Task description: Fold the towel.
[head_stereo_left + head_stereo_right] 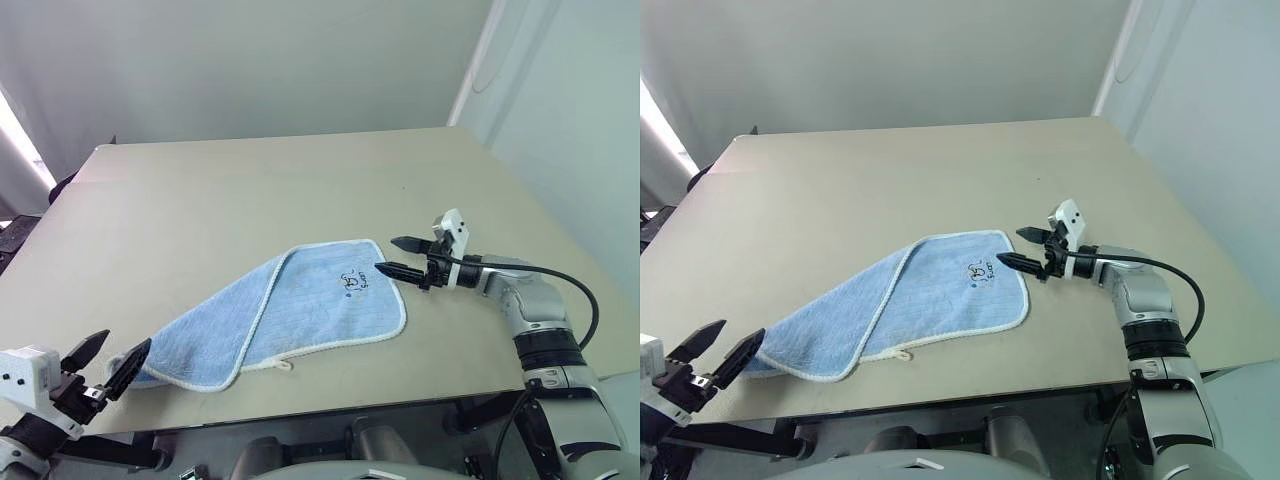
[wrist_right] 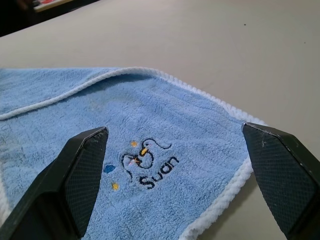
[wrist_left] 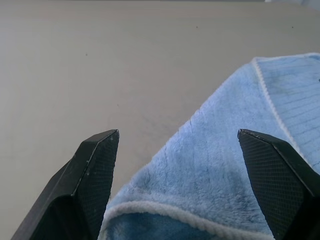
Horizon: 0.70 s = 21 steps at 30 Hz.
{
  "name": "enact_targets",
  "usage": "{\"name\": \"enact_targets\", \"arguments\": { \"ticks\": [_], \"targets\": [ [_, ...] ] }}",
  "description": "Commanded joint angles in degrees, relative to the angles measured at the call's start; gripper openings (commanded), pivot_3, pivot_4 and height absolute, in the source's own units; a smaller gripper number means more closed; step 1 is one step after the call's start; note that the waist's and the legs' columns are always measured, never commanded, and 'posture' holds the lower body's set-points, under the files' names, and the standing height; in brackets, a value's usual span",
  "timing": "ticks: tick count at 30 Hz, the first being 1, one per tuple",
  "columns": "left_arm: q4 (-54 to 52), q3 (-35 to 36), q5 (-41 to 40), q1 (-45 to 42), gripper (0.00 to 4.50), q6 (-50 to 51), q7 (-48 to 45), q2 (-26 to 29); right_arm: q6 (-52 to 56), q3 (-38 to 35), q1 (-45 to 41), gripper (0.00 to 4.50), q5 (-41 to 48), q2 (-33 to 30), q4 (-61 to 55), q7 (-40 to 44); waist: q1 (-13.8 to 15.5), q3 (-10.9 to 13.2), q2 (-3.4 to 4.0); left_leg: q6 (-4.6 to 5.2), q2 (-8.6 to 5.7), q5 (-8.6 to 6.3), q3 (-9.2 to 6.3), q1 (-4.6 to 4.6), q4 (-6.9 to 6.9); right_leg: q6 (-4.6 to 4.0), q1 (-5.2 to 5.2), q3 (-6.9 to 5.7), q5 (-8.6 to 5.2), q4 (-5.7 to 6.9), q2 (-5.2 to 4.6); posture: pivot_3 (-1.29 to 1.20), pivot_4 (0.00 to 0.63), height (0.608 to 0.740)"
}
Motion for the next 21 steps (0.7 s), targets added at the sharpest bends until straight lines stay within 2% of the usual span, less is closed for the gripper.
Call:
{"name": "enact_targets", "arguments": {
  "ticks": [1,8,17,21],
  "targets": [
    [-0.24,-1.49,0.51,-2.16,4.02,-0.22,0.17,0.63,-1.39,-1.08,-1.69,4.48,0.47,-1.38,-0.53,0.43,0.08,-0.01,-0.01,0.0,-0.01,0.0,0.0,0.0,0.0,0.02,0.01,0.0,-0.01,0.0,0.0,0.0,0.0,0.74],
    [-0.99,-4.72,1.23,-3.4,4.02,-0.47,0.43,-0.54,-1.61,-1.71,-1.95,4.48,1.1,-0.39,0.54,-1.4,-0.1,-0.02,-0.02,0.0,-0.01,0.0,0.01,0.0,0.0,-0.06,0.03,0.02,0.05,0.0,0.0,0.0,0.0,0.74],
    [-9.78,-11.45,4.27,6.45,4.02,-2.42,1.62,-6.08,-4.11,-1.31,-8.1,4.48,-0.66,2.65,10.22,-5.35,-0.15,-0.03,-0.04,0.0,-0.01,0.0,0.07,0.02,0.01,-0.03,0.03,0.1,0.03,0.0,0.0,0.0,0.0,0.74],
    [-11.91,-13.21,5.35,9.19,4.02,-3.04,2.62,-7.35,-5.42,-0.46,-13.41,4.48,-3.12,5.45,18.28,-8.65,-0.12,-0.01,-0.01,0.0,-0.01,0.0,0.06,0.06,0.01,0.05,0.04,0.09,-0.03,0.03,0.02,0.0,0.0,0.74]
  ]
}}
